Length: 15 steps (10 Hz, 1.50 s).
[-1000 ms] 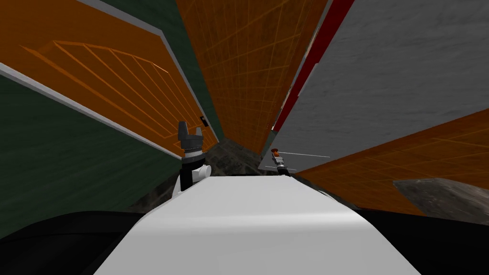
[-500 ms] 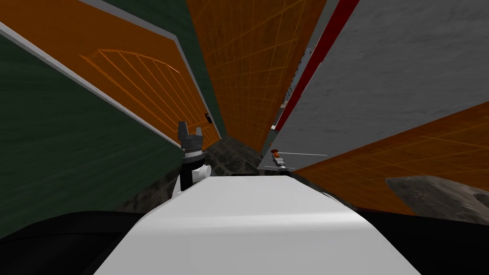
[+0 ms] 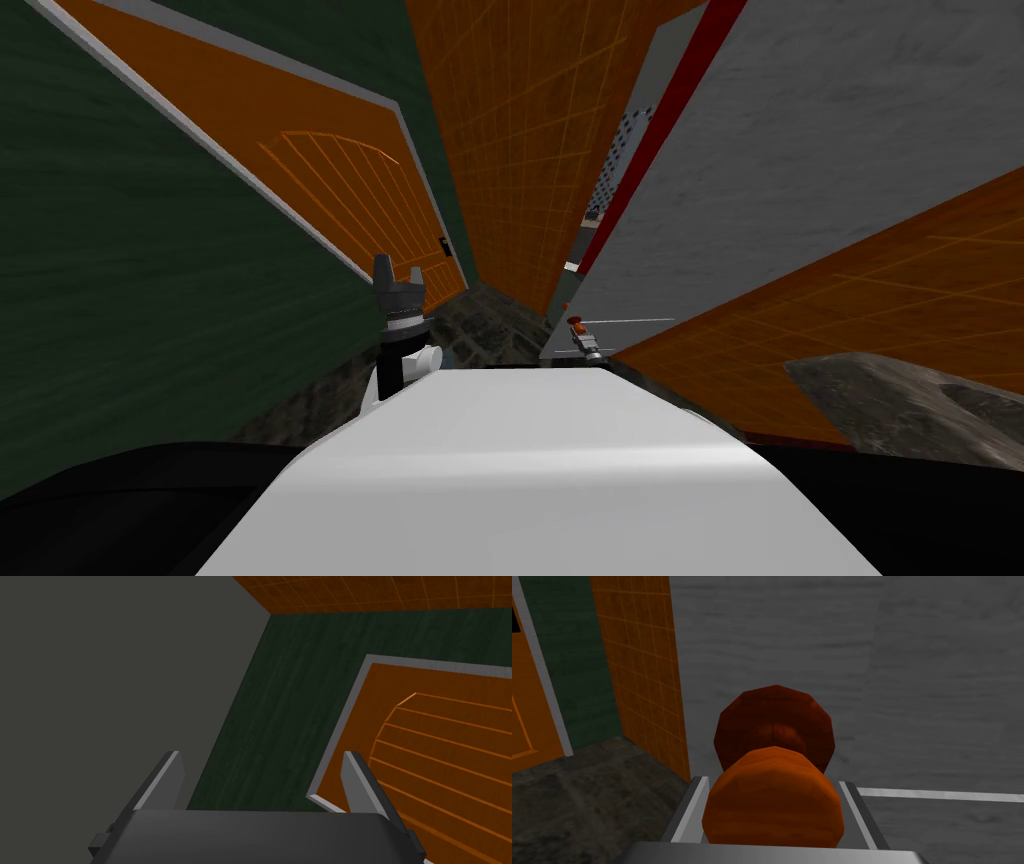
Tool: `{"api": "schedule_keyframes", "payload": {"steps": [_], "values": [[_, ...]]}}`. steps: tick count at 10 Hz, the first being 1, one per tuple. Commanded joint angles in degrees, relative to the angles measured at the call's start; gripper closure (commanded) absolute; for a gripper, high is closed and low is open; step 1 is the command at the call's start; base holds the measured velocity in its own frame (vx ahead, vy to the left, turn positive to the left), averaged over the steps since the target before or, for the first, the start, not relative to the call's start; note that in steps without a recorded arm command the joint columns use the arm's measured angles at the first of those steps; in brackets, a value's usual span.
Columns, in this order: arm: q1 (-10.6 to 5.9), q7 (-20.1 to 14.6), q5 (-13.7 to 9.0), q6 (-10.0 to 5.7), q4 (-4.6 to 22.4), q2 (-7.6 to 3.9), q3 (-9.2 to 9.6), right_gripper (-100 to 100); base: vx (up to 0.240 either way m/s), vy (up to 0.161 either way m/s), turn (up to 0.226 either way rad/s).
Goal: Pull the door open
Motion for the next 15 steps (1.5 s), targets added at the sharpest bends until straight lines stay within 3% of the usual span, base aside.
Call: {"api": "schedule_keyframes", "payload": {"steps": [1,8,9,15], "values": [[0.33,-0.9,0.3,-1.7,0.5,-0.5,0.82,100,-0.257,-0.092,0.193],[2.0,-4.2,1.3,-7.43,2.2,-3.07,3.94,100,-0.195,-0.082,0.136],[2.13,-3.7,1.2,-6.42,1.6,-2.71,3.83,100,-0.072,-0.031,0.026],[2.6,-5.5,2.0,-9.69,3.8,-3.37,4.63,100,-0.199,-0.067,0.164]]}}
